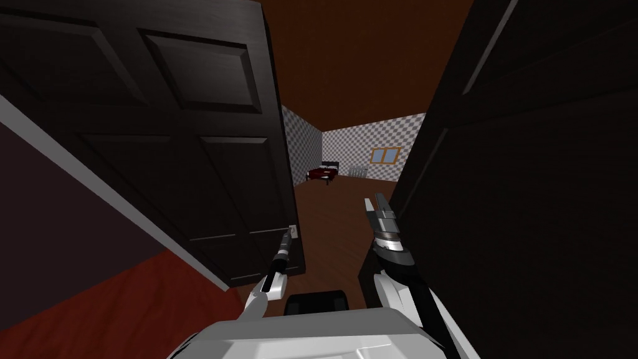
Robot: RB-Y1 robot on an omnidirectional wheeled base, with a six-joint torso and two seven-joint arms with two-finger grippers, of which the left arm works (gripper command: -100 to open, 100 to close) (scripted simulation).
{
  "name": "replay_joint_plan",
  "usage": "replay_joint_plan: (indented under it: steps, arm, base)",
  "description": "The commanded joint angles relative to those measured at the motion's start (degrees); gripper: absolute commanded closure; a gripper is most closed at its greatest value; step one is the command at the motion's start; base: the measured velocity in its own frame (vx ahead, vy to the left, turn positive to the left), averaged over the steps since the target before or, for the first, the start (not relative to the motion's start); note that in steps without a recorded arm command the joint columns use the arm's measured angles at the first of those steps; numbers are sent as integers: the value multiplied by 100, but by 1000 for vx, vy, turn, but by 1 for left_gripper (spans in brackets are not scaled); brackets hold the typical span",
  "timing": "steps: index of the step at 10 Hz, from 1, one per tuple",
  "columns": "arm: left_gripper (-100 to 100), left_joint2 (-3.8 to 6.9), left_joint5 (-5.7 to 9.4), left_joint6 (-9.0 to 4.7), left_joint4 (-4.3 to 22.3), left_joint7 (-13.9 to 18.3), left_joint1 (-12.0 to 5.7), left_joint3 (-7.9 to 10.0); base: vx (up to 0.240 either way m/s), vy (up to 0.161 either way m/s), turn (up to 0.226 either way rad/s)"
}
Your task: Push the door open
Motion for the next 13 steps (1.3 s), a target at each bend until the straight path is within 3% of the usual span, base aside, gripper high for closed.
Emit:
replay_joint_plan:
  steps: [1,2,3,6,9,11,13]
  arm:
    - [100,99,64,-100,173,-8,-159,109]
    - [100,30,135,-92,172,-143,-179,232]
    - [-100,99,106,-70,177,-119,-173,163]
    - [-100,82,119,-54,166,-171,-181,172]
    - [-100,-183,148,-22,144,-280,-197,190]
    - [-100,-183,148,-22,144,-280,-197,190]
    - [-100,-414,159,-9,135,-325,-203,198]
  base:
    - [163,-15,67]
    - [203,-2,150]
    - [19,22,112]
    - [-140,53,30]
    - [-220,18,73]
    - [-68,-32,6]
    - [-76,-80,30]
